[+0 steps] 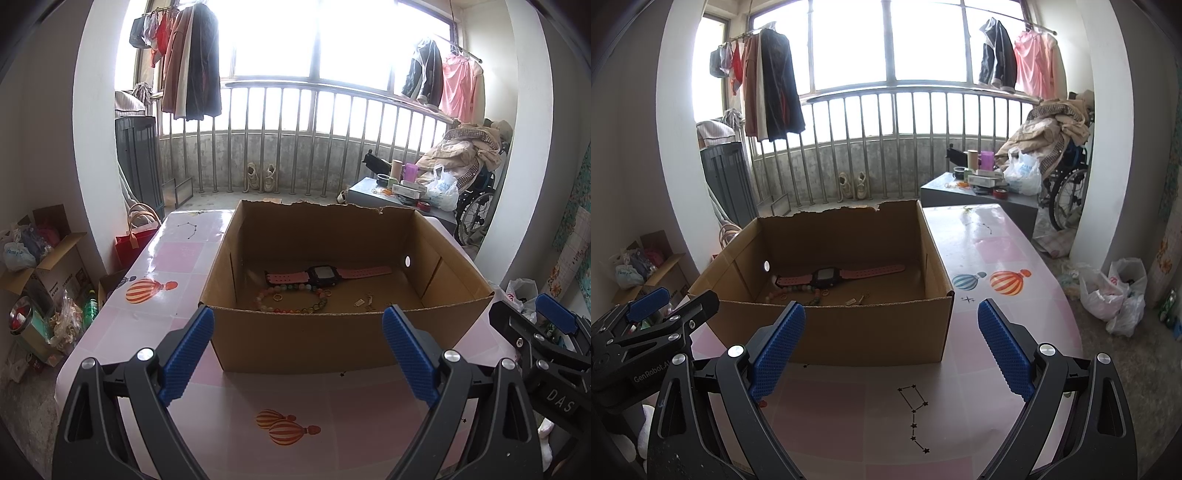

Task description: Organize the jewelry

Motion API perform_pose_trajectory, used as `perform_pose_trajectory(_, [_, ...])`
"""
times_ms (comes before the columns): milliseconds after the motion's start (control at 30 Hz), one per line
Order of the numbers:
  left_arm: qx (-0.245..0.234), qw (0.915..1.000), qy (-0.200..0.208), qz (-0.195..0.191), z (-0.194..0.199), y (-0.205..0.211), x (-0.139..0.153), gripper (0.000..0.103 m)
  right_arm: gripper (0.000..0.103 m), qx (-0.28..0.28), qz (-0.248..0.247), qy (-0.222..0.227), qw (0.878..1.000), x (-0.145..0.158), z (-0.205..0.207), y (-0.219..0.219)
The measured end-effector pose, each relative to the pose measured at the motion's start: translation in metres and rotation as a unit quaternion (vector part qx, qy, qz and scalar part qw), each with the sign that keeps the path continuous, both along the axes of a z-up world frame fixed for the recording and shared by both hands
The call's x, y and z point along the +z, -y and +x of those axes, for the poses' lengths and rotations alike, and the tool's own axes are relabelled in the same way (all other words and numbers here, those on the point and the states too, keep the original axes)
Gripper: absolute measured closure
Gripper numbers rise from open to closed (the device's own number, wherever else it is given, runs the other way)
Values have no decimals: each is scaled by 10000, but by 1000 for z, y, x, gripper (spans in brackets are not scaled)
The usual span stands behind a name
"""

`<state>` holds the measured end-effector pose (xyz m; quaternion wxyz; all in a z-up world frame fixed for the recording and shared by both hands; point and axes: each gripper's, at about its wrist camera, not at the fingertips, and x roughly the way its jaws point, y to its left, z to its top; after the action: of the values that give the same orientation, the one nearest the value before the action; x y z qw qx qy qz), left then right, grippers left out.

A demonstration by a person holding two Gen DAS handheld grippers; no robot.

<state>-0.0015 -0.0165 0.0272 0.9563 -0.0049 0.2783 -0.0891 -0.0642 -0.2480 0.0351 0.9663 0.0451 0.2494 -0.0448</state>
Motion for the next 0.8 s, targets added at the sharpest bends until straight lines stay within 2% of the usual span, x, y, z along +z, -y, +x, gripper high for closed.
perform_pose_trajectory(800, [-5, 10000, 24, 5, -2, 0, 5, 13, 13, -18, -46, 23, 10000, 2, 1, -2])
